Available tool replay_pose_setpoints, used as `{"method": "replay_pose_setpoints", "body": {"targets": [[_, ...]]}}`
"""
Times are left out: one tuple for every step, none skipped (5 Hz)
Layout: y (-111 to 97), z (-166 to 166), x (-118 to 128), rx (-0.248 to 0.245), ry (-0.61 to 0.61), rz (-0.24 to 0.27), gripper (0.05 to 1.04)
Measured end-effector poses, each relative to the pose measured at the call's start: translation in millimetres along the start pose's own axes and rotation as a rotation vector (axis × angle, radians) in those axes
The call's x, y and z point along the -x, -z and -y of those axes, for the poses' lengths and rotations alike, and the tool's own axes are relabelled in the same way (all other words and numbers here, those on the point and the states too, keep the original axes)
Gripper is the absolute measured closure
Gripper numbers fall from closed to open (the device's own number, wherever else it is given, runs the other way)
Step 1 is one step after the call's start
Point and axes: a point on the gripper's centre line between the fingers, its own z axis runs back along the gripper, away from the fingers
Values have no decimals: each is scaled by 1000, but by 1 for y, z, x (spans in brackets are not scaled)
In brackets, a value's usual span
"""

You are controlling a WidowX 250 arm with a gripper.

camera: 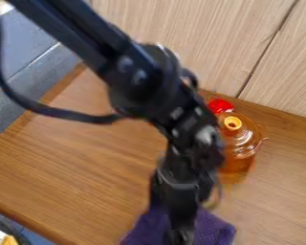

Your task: Move the purple napkin to bottom right of the table

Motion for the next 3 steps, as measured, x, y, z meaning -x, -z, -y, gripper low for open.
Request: {"method": "replay_pose_setpoints", "body": {"targets": [[-19, -10, -3, -2, -40, 62, 83], [-41, -17, -5, -15, -56, 143, 83], [-56, -24, -3, -25, -46, 212, 83]]}}
